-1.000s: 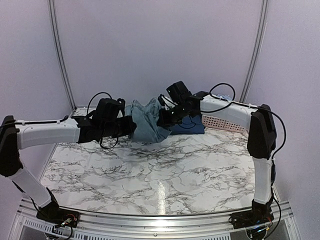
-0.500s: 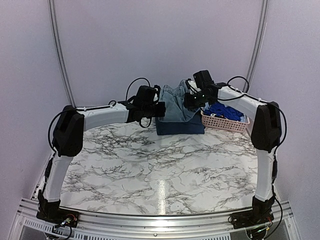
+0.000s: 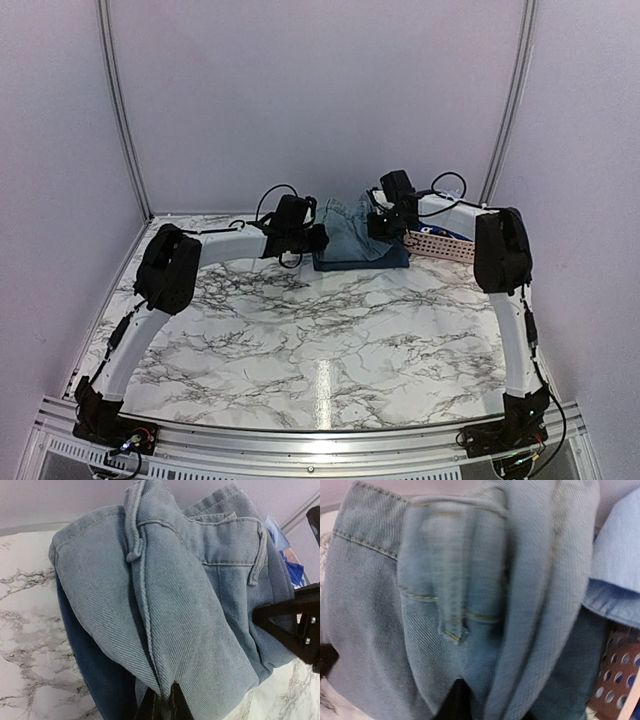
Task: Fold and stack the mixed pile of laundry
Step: Place the square-folded skirt at the corner of the board, then reset both arms
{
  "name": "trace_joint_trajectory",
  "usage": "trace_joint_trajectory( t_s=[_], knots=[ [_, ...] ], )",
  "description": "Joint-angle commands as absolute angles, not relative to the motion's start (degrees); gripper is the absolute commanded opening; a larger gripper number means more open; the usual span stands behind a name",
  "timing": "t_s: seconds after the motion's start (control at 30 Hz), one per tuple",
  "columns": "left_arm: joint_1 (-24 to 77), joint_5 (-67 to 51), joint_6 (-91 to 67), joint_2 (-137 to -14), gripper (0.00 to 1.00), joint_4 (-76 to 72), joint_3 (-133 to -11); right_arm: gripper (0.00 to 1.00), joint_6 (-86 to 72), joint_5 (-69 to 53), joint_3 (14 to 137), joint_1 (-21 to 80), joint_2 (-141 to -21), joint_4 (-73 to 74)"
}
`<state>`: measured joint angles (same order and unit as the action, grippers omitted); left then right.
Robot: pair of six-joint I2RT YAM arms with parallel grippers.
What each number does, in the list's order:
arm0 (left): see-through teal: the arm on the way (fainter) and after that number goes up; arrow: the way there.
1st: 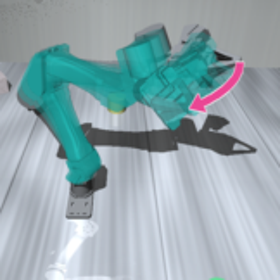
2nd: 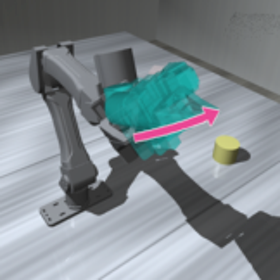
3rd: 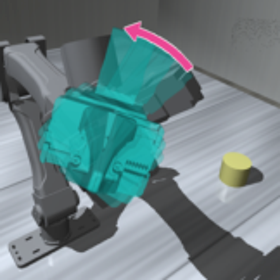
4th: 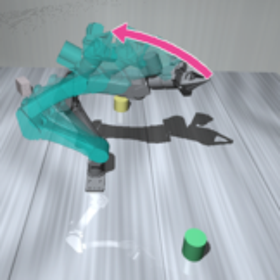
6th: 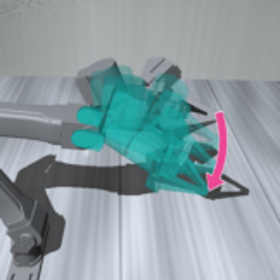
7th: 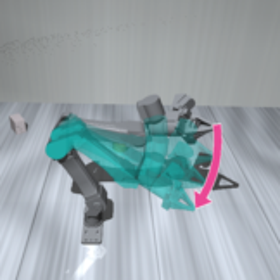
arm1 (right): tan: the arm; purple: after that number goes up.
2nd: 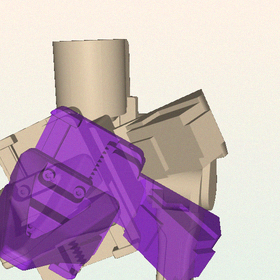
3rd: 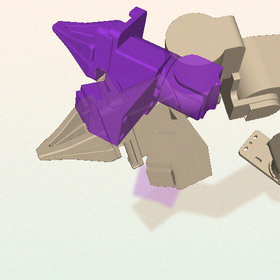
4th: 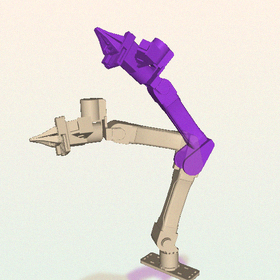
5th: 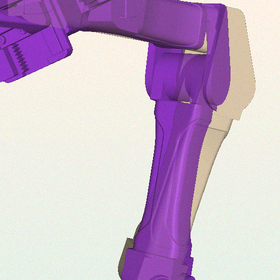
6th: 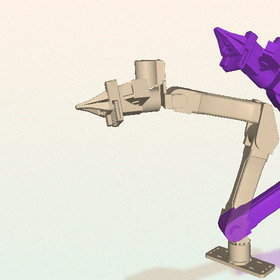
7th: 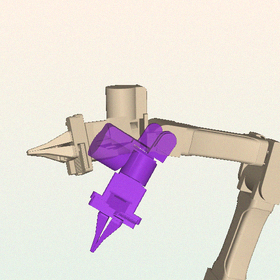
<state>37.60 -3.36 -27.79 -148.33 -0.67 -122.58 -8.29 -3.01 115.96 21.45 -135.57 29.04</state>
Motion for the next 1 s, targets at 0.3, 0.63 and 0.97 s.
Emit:
trace_joint_trajectory(
  t_s=[0.3,0.63,0.97],
  knots=[
    [35.0,1.2,-26.1,-137.1,0.99,-0.4,-119.5,0.96,-2.0,11.6,130.4,20.7,-133.3,30.5],
    [30.6,2.6,-23.3,-113.9,0.99,2.1,-103.4,0.99,-3.8,8.9,127.0,20.7,-118.7,32.3],
    [25.3,-0.3,-23.9,-94.2,0.99,20.7,-93.5,0.98,-11.1,-4.7,107.7,20.5,-98.7,35.6]
  ],
)
